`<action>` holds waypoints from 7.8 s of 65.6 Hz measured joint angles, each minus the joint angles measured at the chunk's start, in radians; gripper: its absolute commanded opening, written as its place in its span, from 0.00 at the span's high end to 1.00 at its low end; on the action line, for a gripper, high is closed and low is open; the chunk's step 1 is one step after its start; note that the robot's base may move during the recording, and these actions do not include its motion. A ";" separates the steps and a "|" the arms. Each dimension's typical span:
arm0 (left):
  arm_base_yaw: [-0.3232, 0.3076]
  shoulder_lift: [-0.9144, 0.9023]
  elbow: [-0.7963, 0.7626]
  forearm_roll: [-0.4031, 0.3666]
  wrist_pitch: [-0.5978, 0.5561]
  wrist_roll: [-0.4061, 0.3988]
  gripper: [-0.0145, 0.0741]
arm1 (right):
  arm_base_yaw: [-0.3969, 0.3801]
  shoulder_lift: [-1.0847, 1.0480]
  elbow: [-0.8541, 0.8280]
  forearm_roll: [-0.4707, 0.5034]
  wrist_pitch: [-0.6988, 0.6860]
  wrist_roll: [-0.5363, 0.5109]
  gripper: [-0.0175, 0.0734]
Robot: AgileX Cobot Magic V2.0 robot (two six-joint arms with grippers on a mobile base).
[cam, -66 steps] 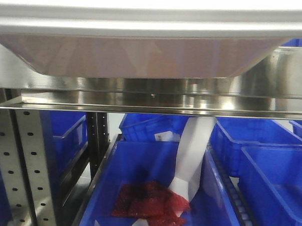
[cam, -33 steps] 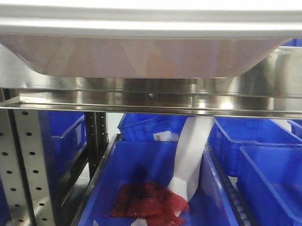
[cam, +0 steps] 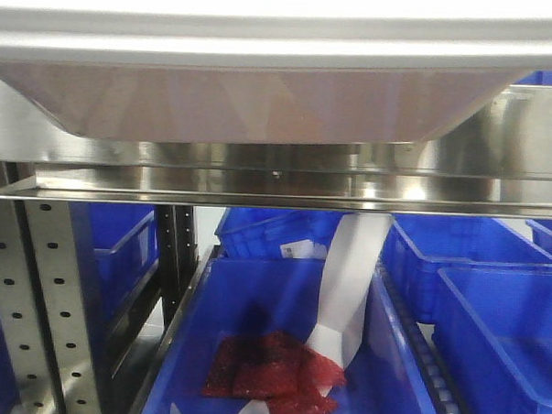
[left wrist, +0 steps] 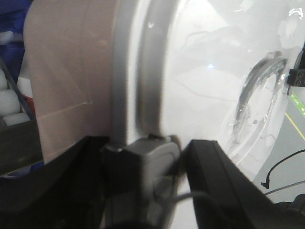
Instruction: Grab white bin and place on right shelf
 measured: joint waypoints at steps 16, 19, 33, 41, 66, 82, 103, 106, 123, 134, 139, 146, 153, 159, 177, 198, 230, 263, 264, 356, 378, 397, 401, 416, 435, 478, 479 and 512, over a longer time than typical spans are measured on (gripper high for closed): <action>0.000 0.004 0.000 -0.040 -0.029 0.000 0.62 | -0.004 0.000 0.000 0.076 -0.033 0.000 0.40; 0.000 0.014 0.000 -0.068 -0.037 0.002 0.62 | -0.004 0.000 0.000 0.099 -0.049 0.005 0.40; 0.000 0.101 -0.019 -0.184 -0.084 0.006 0.62 | -0.008 0.014 -0.007 0.184 -0.117 0.042 0.40; 0.000 0.159 -0.075 -0.208 -0.090 0.006 0.62 | -0.008 0.052 -0.040 0.214 -0.128 0.060 0.40; -0.053 0.357 -0.271 -0.251 -0.186 0.006 0.62 | -0.008 0.207 -0.134 0.309 -0.160 0.071 0.40; -0.120 0.459 -0.319 -0.274 -0.288 0.015 0.62 | -0.008 0.290 -0.172 0.314 -0.213 0.071 0.40; -0.164 0.528 -0.323 -0.307 -0.377 0.018 0.62 | -0.010 0.375 -0.205 0.335 -0.256 0.070 0.40; -0.168 0.530 -0.323 -0.312 -0.385 0.018 0.61 | -0.010 0.380 -0.207 0.343 -0.260 0.070 0.40; -0.180 0.546 -0.326 -0.304 -0.446 0.030 0.37 | 0.001 0.416 -0.211 0.368 -0.252 0.066 0.36; -0.188 0.560 -0.326 -0.297 -0.460 0.039 0.34 | 0.010 0.448 -0.215 0.379 -0.244 0.061 0.22; -0.190 0.560 -0.326 -0.295 -0.461 0.039 0.34 | 0.010 0.462 -0.215 0.379 -0.244 0.061 0.18; -0.190 0.560 -0.326 -0.290 -0.462 0.039 0.34 | 0.010 0.466 -0.215 0.372 -0.253 0.061 0.18; -0.183 0.562 -0.326 -0.285 -0.464 0.039 0.34 | -0.001 0.466 -0.215 0.369 -0.258 0.061 0.18; -0.165 0.562 -0.326 -0.284 -0.460 0.041 0.34 | -0.028 0.466 -0.215 0.369 -0.252 0.061 0.18; -0.121 0.562 -0.326 -0.286 -0.438 0.041 0.34 | -0.096 0.466 -0.215 0.377 -0.238 0.061 0.18; -0.121 0.562 -0.326 -0.286 -0.414 0.041 0.48 | -0.096 0.466 -0.215 0.377 -0.229 0.061 0.29; -0.121 0.562 -0.326 -0.290 -0.416 0.045 0.97 | -0.096 0.466 -0.215 0.381 -0.279 0.060 0.77; -0.366 0.258 -0.233 -0.199 -1.102 0.014 0.97 | 0.102 0.110 -0.186 0.214 -0.833 0.058 0.77; -0.371 0.247 -0.220 -0.199 -1.123 0.014 0.97 | 0.102 0.102 -0.178 0.208 -0.836 0.056 0.77; -0.401 -0.824 0.594 -0.031 -1.136 0.128 0.97 | 0.105 -1.035 0.666 0.121 -0.864 -0.162 0.78; -0.401 -0.824 0.594 -0.031 -1.136 0.128 0.97 | 0.105 -1.035 0.674 0.124 -0.864 -0.164 0.78; -0.401 -0.824 0.594 -0.031 -1.136 0.128 0.97 | 0.126 -1.035 0.752 -0.009 -0.937 -0.156 0.78; -0.401 -0.824 0.594 -0.031 -1.136 0.128 0.97 | 0.167 -1.035 0.778 -0.150 -1.018 -0.106 0.78; -0.401 -0.824 0.596 -0.031 -1.136 0.128 0.97 | 0.213 -1.035 0.891 -0.705 -1.153 0.430 0.78; -0.401 -0.824 0.596 -0.031 -1.136 0.128 0.97 | 0.164 -1.083 1.007 -0.972 -1.100 0.749 0.78; -0.401 -0.824 0.596 -0.031 -1.136 0.128 0.97 | 0.127 -1.083 1.007 -1.196 -1.108 0.972 0.78; -0.401 -0.824 0.596 -0.031 -1.136 0.128 0.97 | 0.127 -1.083 1.007 -1.198 -1.105 0.969 0.78; -0.401 -0.824 0.596 -0.031 -1.136 0.128 0.97 | 0.127 -1.083 1.007 -1.207 -1.063 0.895 0.78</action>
